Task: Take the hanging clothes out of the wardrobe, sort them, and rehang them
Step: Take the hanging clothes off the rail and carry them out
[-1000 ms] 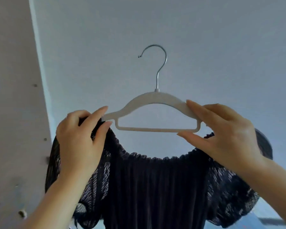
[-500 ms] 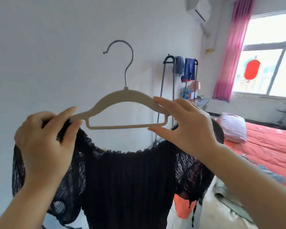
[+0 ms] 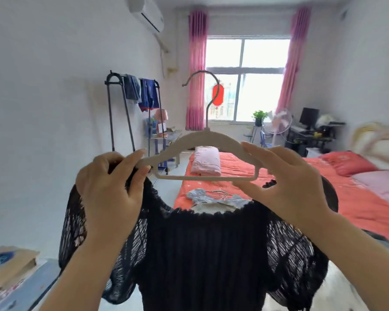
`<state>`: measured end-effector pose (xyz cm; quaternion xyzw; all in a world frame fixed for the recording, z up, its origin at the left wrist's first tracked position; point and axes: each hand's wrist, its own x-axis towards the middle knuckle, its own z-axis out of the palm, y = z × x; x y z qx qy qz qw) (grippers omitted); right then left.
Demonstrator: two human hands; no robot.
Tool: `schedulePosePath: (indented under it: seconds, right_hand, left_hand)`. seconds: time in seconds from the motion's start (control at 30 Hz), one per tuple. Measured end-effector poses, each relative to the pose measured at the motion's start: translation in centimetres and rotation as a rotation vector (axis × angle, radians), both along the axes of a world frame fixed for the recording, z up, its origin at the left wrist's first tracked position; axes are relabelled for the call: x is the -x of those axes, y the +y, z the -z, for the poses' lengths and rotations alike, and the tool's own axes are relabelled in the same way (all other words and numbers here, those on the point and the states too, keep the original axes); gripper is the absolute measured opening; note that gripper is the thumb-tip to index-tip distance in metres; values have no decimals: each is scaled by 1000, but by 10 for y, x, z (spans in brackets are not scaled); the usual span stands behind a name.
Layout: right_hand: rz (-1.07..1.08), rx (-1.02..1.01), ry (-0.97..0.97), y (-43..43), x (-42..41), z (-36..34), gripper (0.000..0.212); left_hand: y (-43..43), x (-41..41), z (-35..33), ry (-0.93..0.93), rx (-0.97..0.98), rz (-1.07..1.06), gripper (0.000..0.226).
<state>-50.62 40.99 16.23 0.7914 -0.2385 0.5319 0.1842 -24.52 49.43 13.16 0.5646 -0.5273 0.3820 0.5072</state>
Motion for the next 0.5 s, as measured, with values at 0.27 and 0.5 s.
schedulePosePath:
  seconds: [0.27,0.5]
  right_hand:
    - [191,27,6,-70,83,0,47]
    - [340,55,2,-110,145,6,47]
  left_hand:
    - [-118,78,1,31,-32,166,36]
    - [-198,139,8,44,-57,324,34]
